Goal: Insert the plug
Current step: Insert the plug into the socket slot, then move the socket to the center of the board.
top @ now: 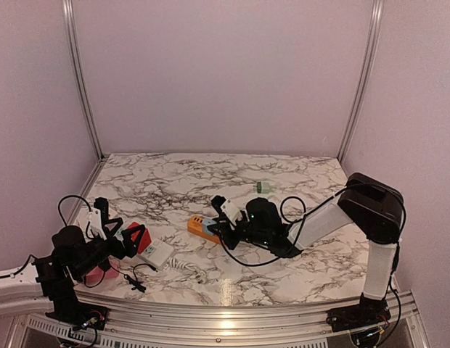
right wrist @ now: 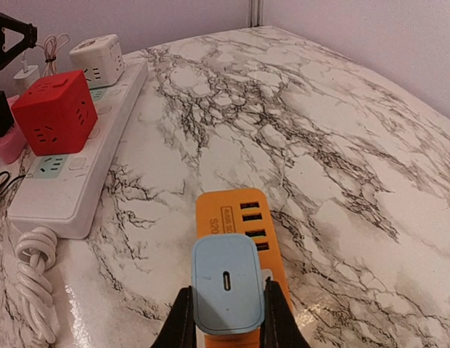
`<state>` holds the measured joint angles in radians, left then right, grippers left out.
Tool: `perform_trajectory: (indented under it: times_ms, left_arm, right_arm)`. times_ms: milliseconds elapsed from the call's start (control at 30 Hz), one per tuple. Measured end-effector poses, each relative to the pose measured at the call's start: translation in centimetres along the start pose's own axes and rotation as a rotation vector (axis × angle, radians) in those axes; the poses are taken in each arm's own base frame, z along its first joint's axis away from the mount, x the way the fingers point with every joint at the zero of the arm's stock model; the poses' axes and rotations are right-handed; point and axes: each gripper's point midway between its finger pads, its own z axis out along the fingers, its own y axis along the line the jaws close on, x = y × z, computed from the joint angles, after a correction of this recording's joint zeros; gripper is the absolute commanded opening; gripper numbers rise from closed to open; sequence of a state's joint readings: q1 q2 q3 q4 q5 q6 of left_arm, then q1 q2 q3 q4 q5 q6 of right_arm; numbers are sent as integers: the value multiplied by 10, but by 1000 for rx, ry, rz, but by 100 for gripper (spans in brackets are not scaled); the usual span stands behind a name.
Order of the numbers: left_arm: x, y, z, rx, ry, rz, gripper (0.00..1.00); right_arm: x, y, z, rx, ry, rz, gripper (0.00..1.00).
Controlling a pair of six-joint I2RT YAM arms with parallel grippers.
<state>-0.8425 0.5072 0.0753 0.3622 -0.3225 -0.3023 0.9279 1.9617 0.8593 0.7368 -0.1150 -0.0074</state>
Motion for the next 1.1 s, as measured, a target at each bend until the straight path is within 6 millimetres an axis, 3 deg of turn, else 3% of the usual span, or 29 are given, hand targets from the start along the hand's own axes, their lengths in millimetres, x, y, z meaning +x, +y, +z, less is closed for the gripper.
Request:
perform_trajectory:
  times_ms: [800,1100]
  left_arm:
    - [6,1,4,-4,23,7,99]
    - [4,0,3,-2,16,4,99]
  right_arm:
    - [-9,-3,18,4,55,28,0]
    - [-31,-11,72,35,28,87,0]
